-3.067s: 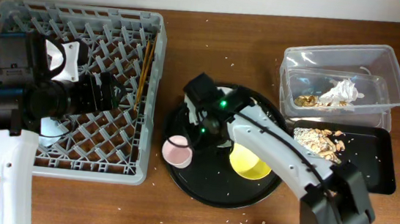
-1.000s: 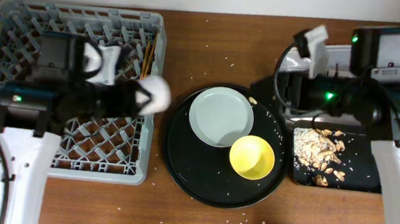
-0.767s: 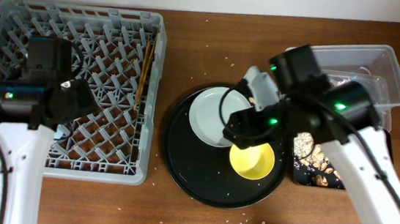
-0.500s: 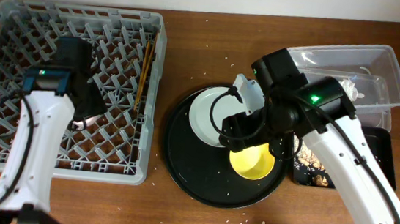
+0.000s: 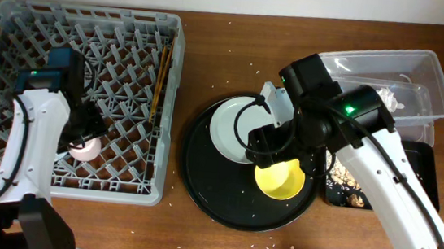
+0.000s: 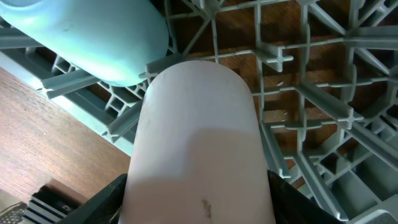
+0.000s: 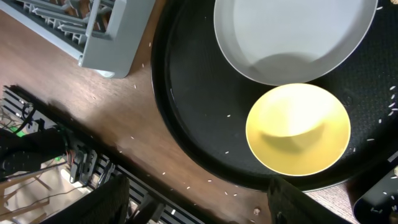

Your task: Sort waste into correct bins and load items into the dishwasher rack

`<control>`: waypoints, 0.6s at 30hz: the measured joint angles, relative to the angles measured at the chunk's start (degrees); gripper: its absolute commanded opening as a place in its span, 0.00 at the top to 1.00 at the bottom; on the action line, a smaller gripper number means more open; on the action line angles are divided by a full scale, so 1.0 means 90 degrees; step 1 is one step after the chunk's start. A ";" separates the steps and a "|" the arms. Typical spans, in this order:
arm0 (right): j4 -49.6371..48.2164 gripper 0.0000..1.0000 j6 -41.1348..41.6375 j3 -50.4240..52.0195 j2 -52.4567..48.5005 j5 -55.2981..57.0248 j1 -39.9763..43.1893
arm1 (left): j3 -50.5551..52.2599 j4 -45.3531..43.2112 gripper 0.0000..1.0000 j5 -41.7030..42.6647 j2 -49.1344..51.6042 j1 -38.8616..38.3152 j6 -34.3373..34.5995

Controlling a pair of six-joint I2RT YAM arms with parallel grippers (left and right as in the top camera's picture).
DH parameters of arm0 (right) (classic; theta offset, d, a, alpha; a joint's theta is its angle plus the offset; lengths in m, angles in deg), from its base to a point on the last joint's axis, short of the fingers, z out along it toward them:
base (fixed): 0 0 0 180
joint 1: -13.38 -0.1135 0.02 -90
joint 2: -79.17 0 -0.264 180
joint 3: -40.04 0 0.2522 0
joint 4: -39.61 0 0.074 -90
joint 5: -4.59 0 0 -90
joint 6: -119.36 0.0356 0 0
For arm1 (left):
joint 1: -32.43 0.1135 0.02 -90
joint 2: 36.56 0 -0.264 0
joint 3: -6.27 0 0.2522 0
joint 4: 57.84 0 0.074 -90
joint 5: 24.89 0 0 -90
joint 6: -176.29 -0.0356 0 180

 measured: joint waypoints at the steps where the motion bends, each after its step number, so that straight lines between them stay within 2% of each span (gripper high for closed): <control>1: 0.0000 0.28 0.0002 0.0000 0.0000 0.0000 0.0000 | 0.0000 0.0000 0.01 0.0022 0.0000 0.0000 0.0000; 7: -0.0019 0.28 0.0000 0.0000 0.0000 0.0002 0.0000 | -0.0027 0.0036 0.01 0.0510 -0.0121 -0.0005 -0.0053; 10: -0.0177 0.24 0.0083 0.0000 0.0000 0.0022 0.0000 | -0.0568 0.0248 0.01 0.0896 -0.0296 -0.0005 -0.0284; 15: -0.1637 0.25 0.0862 0.0046 -0.0039 0.0384 0.0112 | -0.1256 -0.0345 0.01 0.2533 -0.1615 -0.0617 -0.2093; 18: -0.1741 0.25 0.1083 0.0053 -0.0386 0.0454 0.0117 | -0.1302 -0.0435 0.01 0.3104 -0.2399 -0.1158 -0.2973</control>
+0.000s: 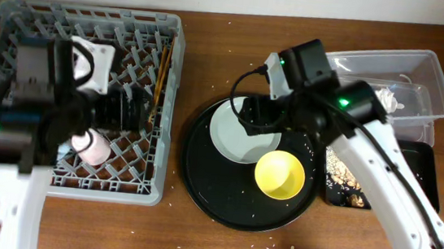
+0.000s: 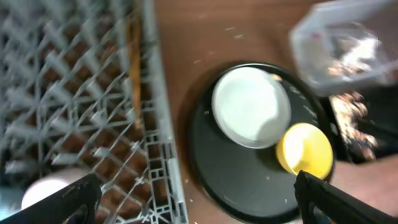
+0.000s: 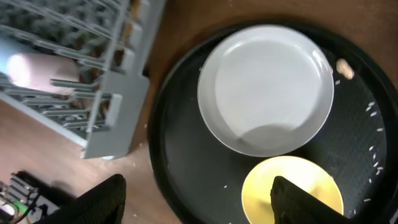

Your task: Sort waste into correct bins and load items into the dishwasher rack

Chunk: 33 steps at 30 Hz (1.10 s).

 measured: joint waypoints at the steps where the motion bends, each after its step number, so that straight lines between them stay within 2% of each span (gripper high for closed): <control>1: 0.0041 0.25 0.0053 0.0007 -0.0236 -0.0002 0.0000 | -0.0005 0.0000 0.01 0.0095 -0.0165 -0.0102 -0.0163; 6: 0.1013 0.25 0.0274 0.0075 -0.1146 0.0148 0.0000 | -0.0005 0.0078 0.01 0.0231 -0.0267 -0.0170 -0.0464; 8: 0.1166 0.36 0.0362 0.0240 -0.1185 0.0362 0.0000 | -0.0005 0.0080 0.01 0.0233 -0.0267 -0.0172 -0.0471; 9: 0.1137 0.46 0.0396 0.0561 -0.1180 0.0435 0.0000 | -0.0005 0.0080 0.01 0.0236 -0.0267 -0.0170 -0.0474; 10: 0.1030 0.52 0.0420 0.0942 -0.1200 0.0471 0.0000 | -0.0005 0.0075 0.01 0.0238 -0.0267 -0.0170 -0.0481; 11: 0.0865 0.54 0.0410 0.1263 -0.1202 0.0486 0.0000 | -0.0005 0.0073 0.01 0.0250 -0.0267 -0.0170 -0.0491; 15: 0.0206 0.56 0.0131 0.2259 -0.1222 0.0027 0.0000 | -0.0005 0.0090 0.01 0.0255 -0.0267 -0.0170 -0.0491; 21: -0.0056 0.56 -0.0240 0.2654 -0.1195 -0.0328 0.0000 | -0.0005 0.0097 0.01 0.0255 -0.0267 -0.0170 -0.0491; 22: -0.0061 0.55 -0.0381 0.2654 -0.1098 -0.0454 0.0000 | -0.0005 0.0102 0.01 0.0255 -0.0267 -0.0172 -0.0491; 24: -0.0051 0.46 -0.0627 0.2594 -0.0505 -0.0561 0.0000 | -0.0005 0.0114 0.01 0.0253 -0.0267 -0.0170 -0.0491; 26: -0.0078 0.36 -0.0770 0.2278 0.0624 -0.0483 0.0000 | -0.0005 0.0131 0.01 0.0257 -0.0267 -0.0170 -0.0491; 27: -0.0124 0.27 -0.0784 0.2140 0.1161 -0.0372 0.0000 | -0.0005 0.0138 0.01 0.0255 -0.0267 -0.0170 -0.0491; 28: -0.0175 0.02 -0.0806 0.2045 0.1783 -0.0202 0.0000 | -0.0005 0.0134 0.01 0.0255 -0.0267 -0.0170 -0.0491; 31: -0.0420 0.02 -0.0855 0.1916 0.3332 0.0138 0.0000 | -0.0005 0.0136 0.01 0.0255 -0.0267 -0.0170 -0.0491; 33: -0.0430 0.02 -0.0874 0.1906 0.3917 0.0192 0.0000 | -0.0005 0.0138 0.01 0.0255 -0.0267 -0.0170 -0.0491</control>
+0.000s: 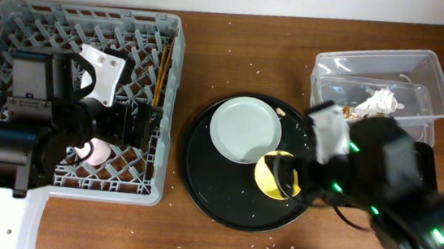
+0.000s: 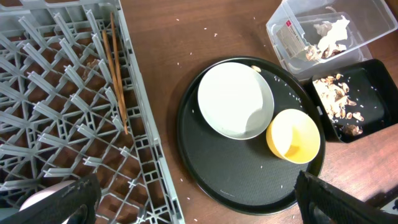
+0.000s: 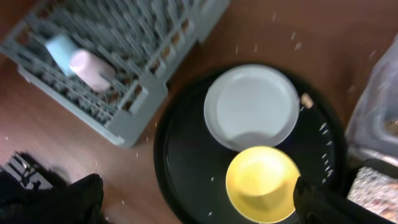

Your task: Sort waste into correct bins and load items into the dishwasher rack

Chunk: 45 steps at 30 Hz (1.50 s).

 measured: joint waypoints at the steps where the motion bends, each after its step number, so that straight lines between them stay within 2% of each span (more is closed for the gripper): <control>1: 0.0000 0.02 0.0000 0.0000 0.0323 0.0039 0.0000 | 0.0000 -0.0002 0.01 0.0000 0.0000 0.0000 0.0000; 7: 0.0656 0.02 -0.0134 0.0000 0.1139 0.0345 0.0000 | 0.0000 0.0000 0.01 0.0000 0.0000 0.0000 0.0000; 10: 0.0648 0.02 -0.0724 0.0002 0.1443 0.0789 0.0005 | 0.0000 0.0002 0.01 0.0000 0.0000 0.0000 0.0000; 12: 0.0197 0.02 -0.1229 0.0187 0.1790 0.1214 0.0347 | 0.0000 0.0002 0.01 0.0000 0.0000 0.0000 0.0000; 15: -0.1168 0.02 -0.1586 0.1173 0.2397 0.1375 0.1236 | 0.0000 0.0005 0.01 0.0002 0.0000 0.0000 0.0000; 20: -0.2545 0.02 -0.1792 0.4119 0.3929 0.1523 0.2596 | 0.0000 0.0007 0.01 0.0005 0.0000 0.0000 0.0000; 24: -0.3752 0.02 -0.1841 0.6171 0.5464 0.1542 0.2880 | -0.0005 0.0007 0.01 0.0022 0.0000 0.0000 0.0000; 27: -0.4515 0.01 -0.1860 0.7074 0.6054 0.1542 0.2883 | -0.0005 0.0002 0.01 0.0019 0.0000 0.0000 0.0000; 32: -0.6428 0.02 -0.1877 0.8262 0.6190 0.1542 0.2888 | -0.0005 0.0007 0.01 0.0019 0.0000 0.0000 0.0000; 45: -0.6324 0.02 -0.1880 0.8422 0.6186 0.1542 0.2888 | -0.0005 0.0007 0.01 0.0022 0.0000 0.0000 0.0000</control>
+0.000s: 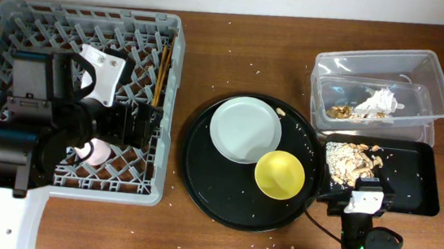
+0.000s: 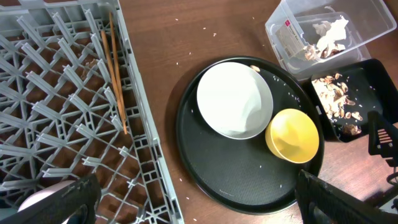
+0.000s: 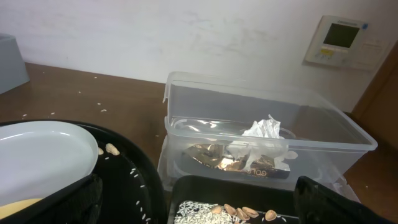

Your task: Sort waste into correct bins and load items into the dishwasher rack

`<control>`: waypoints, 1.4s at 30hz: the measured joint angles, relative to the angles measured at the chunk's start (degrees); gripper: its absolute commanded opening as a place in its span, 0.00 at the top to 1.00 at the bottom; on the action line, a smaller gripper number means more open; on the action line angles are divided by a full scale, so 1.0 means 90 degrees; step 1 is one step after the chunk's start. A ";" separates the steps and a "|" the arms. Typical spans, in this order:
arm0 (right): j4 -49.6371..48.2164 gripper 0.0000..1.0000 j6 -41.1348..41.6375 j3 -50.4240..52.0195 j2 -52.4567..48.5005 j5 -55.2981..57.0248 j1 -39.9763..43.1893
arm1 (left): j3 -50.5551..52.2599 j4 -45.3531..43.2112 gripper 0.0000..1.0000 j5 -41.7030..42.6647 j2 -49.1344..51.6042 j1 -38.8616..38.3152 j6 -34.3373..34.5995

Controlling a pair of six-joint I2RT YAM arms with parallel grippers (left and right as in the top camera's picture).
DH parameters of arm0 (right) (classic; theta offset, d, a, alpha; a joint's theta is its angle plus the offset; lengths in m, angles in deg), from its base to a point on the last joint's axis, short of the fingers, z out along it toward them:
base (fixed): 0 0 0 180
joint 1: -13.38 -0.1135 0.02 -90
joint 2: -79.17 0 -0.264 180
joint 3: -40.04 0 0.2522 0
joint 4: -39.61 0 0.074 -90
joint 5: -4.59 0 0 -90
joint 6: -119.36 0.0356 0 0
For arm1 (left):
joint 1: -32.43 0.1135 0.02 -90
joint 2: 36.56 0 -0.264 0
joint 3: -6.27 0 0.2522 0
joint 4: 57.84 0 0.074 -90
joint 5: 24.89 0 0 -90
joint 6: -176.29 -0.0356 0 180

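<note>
A grey dishwasher rack (image 1: 18, 31) fills the left of the table. In it lie a pink cup (image 1: 93, 152) and brown chopsticks (image 1: 160, 73). My left gripper (image 2: 194, 202) hangs open high above the rack's right side, holding nothing. The round black tray (image 1: 223, 198) carries a white plate (image 1: 244, 130) and a yellow bowl (image 1: 280, 174). My right gripper (image 3: 199, 202) is open and empty, low at the table's front right, facing the bins.
A clear bin (image 1: 380, 91) at the back right holds crumpled paper and a foil wrapper. A black bin (image 1: 412, 188) in front of it holds rice and nut shells. Rice grains are scattered on the tray and the wooden table (image 1: 237, 52).
My right arm has gone from above the tray's right side to a low spot at the table's front right edge. The left arm, plate, bowl and cup are unchanged.
First my left gripper was around the pink cup in the rack and my right was open low over the yellow bowl. Then the left was off the cup and raised, the right over the plate. Later both were high. Now the right sits low by the bins.
</note>
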 measured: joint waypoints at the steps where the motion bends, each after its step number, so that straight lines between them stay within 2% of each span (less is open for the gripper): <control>1: 0.0000 0.02 -0.0002 0.0000 0.0000 0.0000 0.0000 | 0.0000 0.0000 0.01 -0.0002 0.0000 0.0000 0.0000; 4: 0.0000 0.02 -0.0005 0.0000 0.0000 0.0000 0.0000 | 0.0012 -0.0172 0.01 0.0335 0.0000 -0.0002 0.0107; 6: 0.0000 0.01 -0.0002 0.0000 0.0000 -0.0002 0.0000 | -0.0002 -0.1141 0.01 0.0714 0.0087 -0.0143 0.0316; 7: 0.0000 0.02 0.0000 0.0000 0.0000 0.0000 0.0000 | -0.0012 -0.1171 0.01 0.0704 0.0236 -0.0391 0.0522; 9: 0.0000 0.02 -0.0002 0.0000 0.0000 0.0000 0.0000 | -0.0039 -0.1093 0.01 0.0415 0.0784 -0.1056 0.0724; 11: 0.0000 0.02 -0.0002 0.0000 0.0000 0.0000 0.0000 | -0.0049 -0.1197 0.01 0.0187 0.1926 -0.2067 0.0826; 14: 0.0000 0.02 -0.0002 0.0000 0.0000 0.0000 0.0000 | -0.0027 -0.1413 0.04 0.0012 0.3269 -0.2735 0.0928; 17: 0.0000 0.02 0.0000 0.0000 0.0000 0.0000 0.0000 | -0.0029 -0.1496 0.24 0.0005 0.4367 -0.3208 0.1156; 20: 0.0002 0.02 -0.0005 0.0000 0.0000 0.0000 0.0000 | -0.0027 -0.1613 0.36 0.0175 0.5297 -0.3708 0.1263; 22: 0.0000 0.02 0.0000 0.0000 0.0000 0.0000 0.0000 | -0.0024 -0.1681 0.50 0.0216 0.5651 -0.4044 0.1292; 24: 0.0000 0.02 -0.0005 0.0000 0.0000 0.0000 0.0000 | -0.0019 -0.1787 0.71 0.0287 0.5690 -0.4260 0.1307; 25: 0.0000 0.02 0.0000 0.0000 0.0000 0.0000 0.0000 | -0.0019 -0.1790 0.88 0.0287 0.5690 -0.4282 0.1294; 26: 0.0000 0.02 0.0000 0.0000 0.0000 0.0000 0.0000 | -0.0019 -0.1790 1.00 0.0282 0.5690 -0.4284 0.1307; 31: 0.0005 0.01 0.0000 0.0000 0.0000 -0.0002 0.0000 | -0.0211 -0.1377 1.00 0.0284 0.5697 -0.4240 0.1348; 33: 0.0002 0.02 0.0000 0.0000 0.0002 -0.0002 0.0000 | -0.0811 -0.0760 1.00 0.0282 0.5722 -0.4153 0.1348; 35: -0.0002 0.02 0.0002 0.0000 0.0002 0.0000 0.0000 | -0.1882 -0.0044 1.00 0.0136 0.5727 -0.3866 0.1343; 38: 0.0000 0.02 0.0002 0.0000 0.0000 0.0000 0.0000 | -0.3128 0.1105 1.00 -0.0865 0.5642 -0.3288 0.1498; 39: 0.0000 0.02 -0.0002 0.0000 0.0000 0.0000 0.0000 | -0.3626 0.1620 1.00 -0.1865 0.5542 -0.2875 0.1807; 42: 0.0000 0.02 0.0000 0.0000 0.0000 0.0000 0.0000 | -0.3978 0.2669 1.00 -0.3774 0.5411 -0.2142 0.2759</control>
